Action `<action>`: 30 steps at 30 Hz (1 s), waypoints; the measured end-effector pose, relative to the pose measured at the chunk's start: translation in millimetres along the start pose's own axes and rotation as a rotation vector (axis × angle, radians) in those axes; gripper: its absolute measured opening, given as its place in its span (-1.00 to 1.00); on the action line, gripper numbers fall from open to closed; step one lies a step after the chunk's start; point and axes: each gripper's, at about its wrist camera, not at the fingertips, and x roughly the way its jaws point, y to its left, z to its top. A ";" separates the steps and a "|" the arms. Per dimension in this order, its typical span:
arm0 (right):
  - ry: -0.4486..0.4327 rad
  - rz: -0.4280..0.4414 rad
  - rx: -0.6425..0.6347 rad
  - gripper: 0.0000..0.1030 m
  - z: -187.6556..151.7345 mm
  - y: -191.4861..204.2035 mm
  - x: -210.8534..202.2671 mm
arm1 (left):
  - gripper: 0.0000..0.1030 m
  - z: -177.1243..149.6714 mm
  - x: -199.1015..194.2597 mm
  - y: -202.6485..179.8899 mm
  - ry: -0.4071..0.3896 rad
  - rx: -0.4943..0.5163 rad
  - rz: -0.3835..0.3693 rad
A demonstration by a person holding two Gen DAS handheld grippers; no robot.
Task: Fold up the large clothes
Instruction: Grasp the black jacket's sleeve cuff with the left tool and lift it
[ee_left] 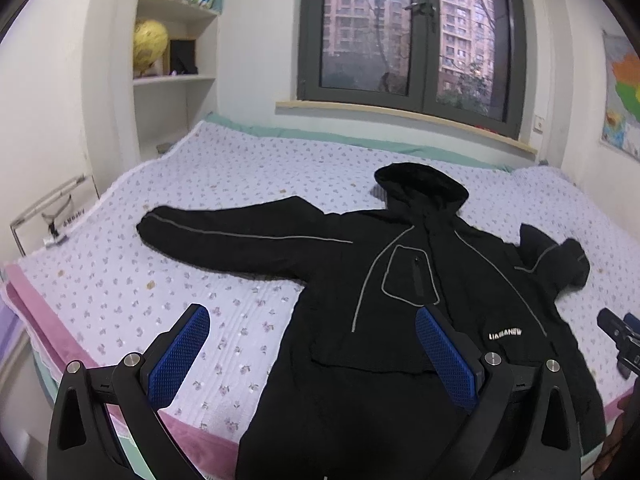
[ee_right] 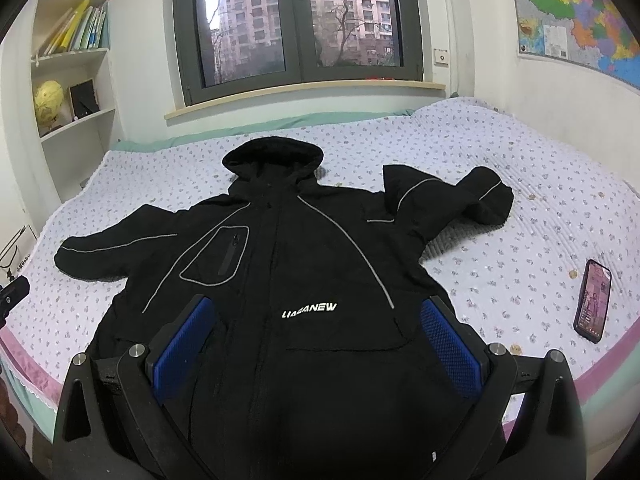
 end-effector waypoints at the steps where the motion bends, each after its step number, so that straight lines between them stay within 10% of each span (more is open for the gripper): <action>1: -0.003 0.002 -0.006 1.00 1.9 2.8 1.7 | 0.99 0.6 4.2 8.9 0.007 -0.021 -0.004; 16: -0.043 0.196 -0.112 1.00 47.4 130.8 132.3 | 0.99 76.2 114.0 207.3 0.032 -0.308 -0.053; 21: -0.061 0.068 -0.193 1.00 10.5 155.0 224.4 | 0.99 95.1 192.4 261.5 0.050 -0.378 0.028; 30: 0.086 0.106 -0.191 0.97 -23.7 157.0 282.7 | 0.83 67.7 324.6 351.6 0.121 -0.642 0.072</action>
